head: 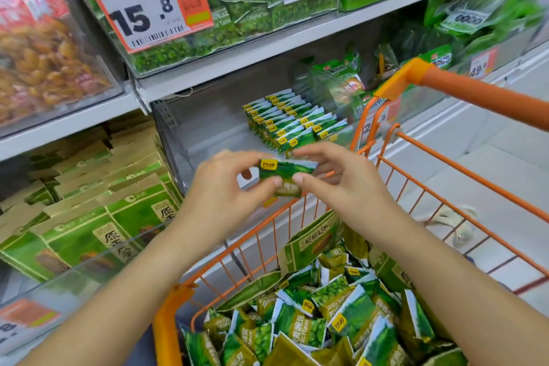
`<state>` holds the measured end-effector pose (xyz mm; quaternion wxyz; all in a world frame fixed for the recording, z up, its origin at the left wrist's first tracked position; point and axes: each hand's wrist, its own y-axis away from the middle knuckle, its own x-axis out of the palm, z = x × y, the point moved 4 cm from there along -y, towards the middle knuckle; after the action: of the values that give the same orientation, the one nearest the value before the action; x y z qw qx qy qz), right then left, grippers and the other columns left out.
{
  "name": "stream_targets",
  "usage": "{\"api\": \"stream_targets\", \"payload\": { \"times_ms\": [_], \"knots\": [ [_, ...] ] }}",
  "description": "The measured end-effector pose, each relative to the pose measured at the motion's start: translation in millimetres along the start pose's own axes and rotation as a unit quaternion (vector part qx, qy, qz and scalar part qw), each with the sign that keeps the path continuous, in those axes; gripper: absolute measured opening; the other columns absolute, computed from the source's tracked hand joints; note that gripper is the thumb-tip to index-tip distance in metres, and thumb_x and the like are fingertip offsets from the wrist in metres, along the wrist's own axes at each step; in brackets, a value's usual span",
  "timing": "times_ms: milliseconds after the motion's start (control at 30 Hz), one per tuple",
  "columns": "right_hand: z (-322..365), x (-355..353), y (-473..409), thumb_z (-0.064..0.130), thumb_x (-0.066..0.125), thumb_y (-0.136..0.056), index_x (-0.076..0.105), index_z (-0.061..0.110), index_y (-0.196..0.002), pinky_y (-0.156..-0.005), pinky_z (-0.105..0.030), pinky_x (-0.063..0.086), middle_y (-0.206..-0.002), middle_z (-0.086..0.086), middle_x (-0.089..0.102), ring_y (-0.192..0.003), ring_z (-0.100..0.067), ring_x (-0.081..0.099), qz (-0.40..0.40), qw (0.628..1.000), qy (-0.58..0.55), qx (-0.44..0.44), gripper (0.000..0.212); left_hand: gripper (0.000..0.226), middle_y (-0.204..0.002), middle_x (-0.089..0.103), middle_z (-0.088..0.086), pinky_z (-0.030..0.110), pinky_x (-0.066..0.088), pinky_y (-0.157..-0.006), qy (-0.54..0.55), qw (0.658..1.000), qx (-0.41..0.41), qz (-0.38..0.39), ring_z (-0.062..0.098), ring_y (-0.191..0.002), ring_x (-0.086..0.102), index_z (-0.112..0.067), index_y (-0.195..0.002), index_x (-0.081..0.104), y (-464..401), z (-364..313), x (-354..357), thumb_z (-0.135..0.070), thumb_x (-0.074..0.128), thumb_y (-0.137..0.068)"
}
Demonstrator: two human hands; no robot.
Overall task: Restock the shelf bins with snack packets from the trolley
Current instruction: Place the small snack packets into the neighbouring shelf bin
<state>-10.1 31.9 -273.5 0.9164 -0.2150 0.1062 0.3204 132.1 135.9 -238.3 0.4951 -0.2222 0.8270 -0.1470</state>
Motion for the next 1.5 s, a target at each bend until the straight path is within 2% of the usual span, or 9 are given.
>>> {"api": "stream_targets", "payload": {
  "times_ms": [133,333,733,867,1000,1133,1300,1433,1500],
  "knots": [
    [-6.8,-25.5,-6.5,0.026,0.061,-0.091,0.067,0.026,-0.102,-0.071,-0.018,0.045,-0.086,0.015,0.064,-0.079,0.0,0.058,-0.089,0.993,0.062,0.038,0.012,0.006,-0.068,0.066,-0.01,0.018,0.044,-0.065,0.03,0.992,-0.102,-0.062,-0.003,-0.063,0.057,-0.028,-0.078,0.067,-46.8,20.0,0.2,-0.029,0.073,-0.079],
    [-23.6,-31.3,-7.3,0.029,0.055,-0.094,0.068,0.026,-0.099,-0.067,-0.03,0.045,-0.078,0.013,0.059,-0.083,-0.016,0.062,-0.067,0.959,0.268,0.068,0.015,0.017,-0.07,0.068,0.015,0.039,0.06,-0.075,0.076,0.947,-0.294,0.107,0.025,-0.071,0.072,-0.01,-0.066,0.058,-107.8,58.5,78.5,-0.01,0.071,-0.077],
    [-17.7,-28.5,-9.0,0.03,0.054,-0.095,0.069,0.024,-0.101,-0.068,-0.034,0.048,-0.077,0.009,0.063,-0.082,-0.021,0.063,-0.049,0.961,0.266,0.059,0.017,0.017,-0.066,0.053,0.005,0.034,0.051,-0.061,-0.174,0.948,-0.197,0.177,0.02,-0.064,0.053,-0.01,-0.066,0.056,-135.5,65.3,135.4,-0.01,0.067,-0.079],
    [-19.1,-24.3,-8.0,0.03,0.054,-0.094,0.068,0.026,-0.098,-0.066,-0.033,0.048,-0.073,0.012,0.059,-0.08,-0.019,0.062,-0.022,0.961,0.27,0.053,0.015,0.037,-0.054,0.035,0.001,0.026,0.028,-0.044,-0.204,0.935,-0.194,0.218,0.016,-0.051,0.033,-0.014,-0.054,0.038,-135.5,70.4,135.7,-0.013,0.062,-0.083],
    [-18.1,-25.2,-6.9,0.034,0.057,-0.092,0.067,0.029,-0.088,-0.069,-0.038,0.052,-0.071,0.009,0.066,-0.071,-0.014,0.063,-0.037,0.979,0.197,0.037,0.012,0.042,-0.07,0.064,0.007,0.029,0.043,-0.059,-0.191,0.937,-0.185,0.226,0.022,-0.071,0.061,-0.01,-0.071,0.063,-124.8,59.8,108.9,-0.049,0.062,-0.086],
    [-8.5,-13.3,-4.9,0.033,0.064,-0.088,0.068,0.023,-0.074,-0.069,-0.034,0.054,-0.061,0.006,0.069,-0.059,-0.007,0.065,0.069,0.985,0.153,0.046,0.018,0.023,-0.093,0.071,-0.003,0.033,0.05,-0.077,-0.135,0.981,-0.104,0.089,0.019,-0.091,0.065,-0.019,-0.096,0.069,-76.1,22.6,52.5,-0.038,0.056,-0.09],
    [-31.4,32.5,20.4,0.037,0.073,-0.08,0.072,0.02,-0.077,-0.069,-0.03,0.056,-0.066,0.006,0.071,-0.062,-0.005,0.067,0.371,0.883,0.268,0.101,0.017,0.018,-0.094,0.068,-0.007,0.036,0.051,-0.08,-0.033,0.999,0.023,0.019,0.017,-0.09,0.065,-0.019,-0.096,0.068,26.4,-6.7,35.6,-0.026,0.053,-0.089],
    [-62.3,52.2,44.3,0.039,0.077,-0.078,0.064,0.022,-0.116,-0.087,-0.033,0.05,-0.111,0.007,0.063,-0.101,-0.014,0.06,0.554,0.732,0.367,0.152,0.044,0.029,-0.122,0.059,0.003,0.035,0.043,-0.091,-0.092,0.992,0.046,0.072,0.023,-0.112,0.055,-0.016,-0.112,0.064,60.9,18.2,59.7,-0.025,0.051,-0.089],
    [-68.1,57.5,49.6,0.036,0.076,-0.079,0.059,0.021,-0.122,-0.091,-0.03,0.047,-0.118,0.006,0.057,-0.107,-0.015,0.056,0.594,0.697,0.369,0.158,0.049,0.032,-0.127,0.055,0.001,0.035,0.046,-0.084,-0.114,0.986,0.031,0.115,0.022,-0.112,0.054,-0.018,-0.118,0.061,61.5,23.0,65.2,-0.028,0.05,-0.09]
  ]
}}
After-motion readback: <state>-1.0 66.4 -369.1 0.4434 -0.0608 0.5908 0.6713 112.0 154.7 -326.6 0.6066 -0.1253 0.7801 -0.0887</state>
